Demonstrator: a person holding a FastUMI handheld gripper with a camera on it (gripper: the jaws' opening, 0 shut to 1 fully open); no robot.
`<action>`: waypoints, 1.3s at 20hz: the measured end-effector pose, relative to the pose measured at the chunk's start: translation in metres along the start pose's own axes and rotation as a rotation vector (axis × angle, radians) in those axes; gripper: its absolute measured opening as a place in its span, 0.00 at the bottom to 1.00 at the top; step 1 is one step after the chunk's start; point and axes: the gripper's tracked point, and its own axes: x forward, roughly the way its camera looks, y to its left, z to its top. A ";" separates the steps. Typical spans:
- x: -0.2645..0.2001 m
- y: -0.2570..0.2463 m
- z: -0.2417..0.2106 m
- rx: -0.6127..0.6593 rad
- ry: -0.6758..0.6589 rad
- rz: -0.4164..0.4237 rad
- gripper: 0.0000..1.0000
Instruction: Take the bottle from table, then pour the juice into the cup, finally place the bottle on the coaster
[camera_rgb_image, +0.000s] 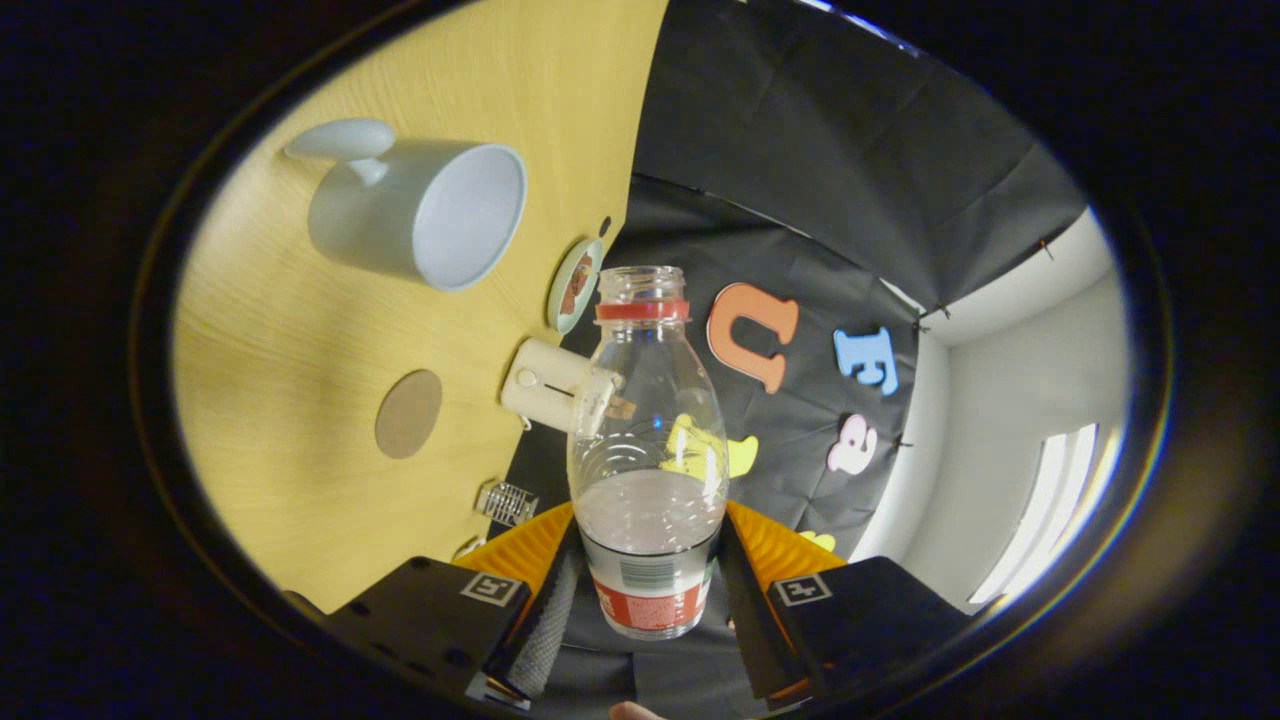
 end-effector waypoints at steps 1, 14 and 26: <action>0.000 0.005 -0.002 0.060 0.010 0.024 0.77; -0.019 -0.045 -0.031 0.872 -0.001 0.034 0.77; 0.018 -0.103 -0.075 1.496 -0.002 -0.012 0.77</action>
